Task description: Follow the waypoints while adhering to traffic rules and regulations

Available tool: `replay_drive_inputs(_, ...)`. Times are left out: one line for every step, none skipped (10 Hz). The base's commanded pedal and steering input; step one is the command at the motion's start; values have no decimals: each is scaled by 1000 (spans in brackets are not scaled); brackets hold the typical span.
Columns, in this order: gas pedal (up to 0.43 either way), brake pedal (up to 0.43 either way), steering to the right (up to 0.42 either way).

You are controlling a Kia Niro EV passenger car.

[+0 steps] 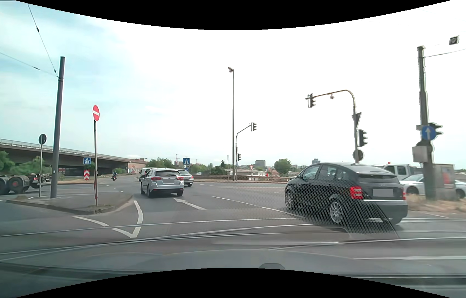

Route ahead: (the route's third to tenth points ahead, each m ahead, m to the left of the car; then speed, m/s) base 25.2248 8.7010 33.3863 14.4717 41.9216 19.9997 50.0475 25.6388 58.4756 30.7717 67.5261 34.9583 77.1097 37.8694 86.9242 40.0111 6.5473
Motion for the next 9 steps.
replay_drive_inputs(39,0,-181)
replay_drive_inputs(39,0,-179)
replay_drive_inputs(39,0,-179)
replay_drive_inputs(39,0,-179)
replay_drive_inputs(39,0,-181)
replay_drive_inputs(39,0,-183)
replay_drive_inputs(28,0,-188)
replay_drive_inputs(39,0,-193)
replay_drive_inputs(39,0,-191)
